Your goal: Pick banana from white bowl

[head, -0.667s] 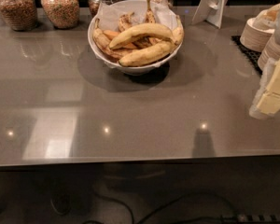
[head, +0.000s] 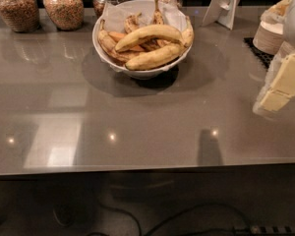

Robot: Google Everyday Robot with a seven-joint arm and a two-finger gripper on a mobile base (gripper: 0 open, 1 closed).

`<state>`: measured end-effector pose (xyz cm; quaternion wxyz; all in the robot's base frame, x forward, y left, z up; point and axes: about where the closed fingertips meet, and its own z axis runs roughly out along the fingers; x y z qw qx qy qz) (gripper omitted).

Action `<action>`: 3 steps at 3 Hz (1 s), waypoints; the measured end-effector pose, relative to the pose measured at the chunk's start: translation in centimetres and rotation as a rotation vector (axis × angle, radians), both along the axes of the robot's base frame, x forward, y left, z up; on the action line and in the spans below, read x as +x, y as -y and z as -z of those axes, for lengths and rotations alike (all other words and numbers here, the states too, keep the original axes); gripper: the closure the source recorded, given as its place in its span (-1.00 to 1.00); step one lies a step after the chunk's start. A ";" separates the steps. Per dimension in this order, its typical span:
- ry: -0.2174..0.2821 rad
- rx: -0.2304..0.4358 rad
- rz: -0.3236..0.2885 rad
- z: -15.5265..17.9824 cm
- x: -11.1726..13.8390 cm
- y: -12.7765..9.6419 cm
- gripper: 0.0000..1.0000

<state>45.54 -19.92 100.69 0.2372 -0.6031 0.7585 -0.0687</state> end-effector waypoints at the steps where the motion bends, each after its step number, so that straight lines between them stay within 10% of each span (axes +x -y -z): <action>1: 0.122 0.103 -0.037 -0.9 4.3 -1.6 -1.00; 3: 0.223 0.254 -0.119 -1.9 12.8 -7.9 -1.00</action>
Offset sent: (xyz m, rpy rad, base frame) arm 0.1421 0.0721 0.0262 0.3110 -0.2885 0.1211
